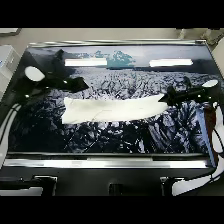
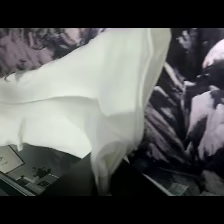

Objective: Fold the clothes and pants, and hang the long-sleeved shirts on hangers.

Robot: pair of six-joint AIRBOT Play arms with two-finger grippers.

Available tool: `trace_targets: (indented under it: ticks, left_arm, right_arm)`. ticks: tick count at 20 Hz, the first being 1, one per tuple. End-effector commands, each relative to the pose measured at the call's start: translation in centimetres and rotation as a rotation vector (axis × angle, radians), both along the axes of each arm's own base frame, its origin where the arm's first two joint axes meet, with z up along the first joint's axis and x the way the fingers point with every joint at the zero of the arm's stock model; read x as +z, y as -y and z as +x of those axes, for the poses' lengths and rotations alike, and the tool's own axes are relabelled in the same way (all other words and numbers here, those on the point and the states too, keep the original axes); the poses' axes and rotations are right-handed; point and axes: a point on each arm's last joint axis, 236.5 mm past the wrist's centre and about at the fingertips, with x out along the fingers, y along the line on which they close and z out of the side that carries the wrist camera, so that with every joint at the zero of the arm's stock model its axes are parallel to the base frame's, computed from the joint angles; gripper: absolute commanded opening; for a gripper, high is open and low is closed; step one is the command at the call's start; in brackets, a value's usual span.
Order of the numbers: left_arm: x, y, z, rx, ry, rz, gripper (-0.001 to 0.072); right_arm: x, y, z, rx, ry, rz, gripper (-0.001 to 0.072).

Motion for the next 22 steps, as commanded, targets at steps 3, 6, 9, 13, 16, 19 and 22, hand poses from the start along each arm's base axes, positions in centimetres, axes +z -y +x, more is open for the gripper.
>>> trace_targets:
  ticks: [3,6,9,13,16,19,22]
  left_arm:
    - [-6.3,9.8,-0.1,0.126,-0.117,-0.126,0.0022]
    - [-11.4,13.2,-3.5,0.083,-0.286,-0.122,0.0022]
    - [-13.3,17.8,-6.0,0.072,-0.403,-0.228,0.0021]
    - [-13.9,24.5,-8.0,0.173,-0.522,-0.421,0.0021]
    - [-13.4,29.9,-9.3,0.216,-0.558,-0.530,0.0021]
    - [-12.9,34.1,-10.3,0.184,-0.574,-0.586,0.0021]
    - [-13.9,33.2,-9.2,0.157,-0.544,-0.553,0.0019]
  right_arm:
    - [11.5,-3.4,-3.4,0.077,0.175,-0.028,0.0037]
    - [16.4,-5.4,-5.1,0.096,0.296,-0.057,0.0037]
    - [19.0,-7.3,-6.5,0.128,0.363,-0.065,0.0037]
    - [21.5,-9.3,-7.0,0.119,0.439,-0.059,0.0037]
    - [22.0,-10.4,-7.7,0.136,0.437,-0.049,0.0037]
    - [20.9,-9.5,-7.4,0.107,0.405,-0.099,0.0038]
    - [19.2,-8.9,-6.2,0.094,0.372,-0.120,0.0038]
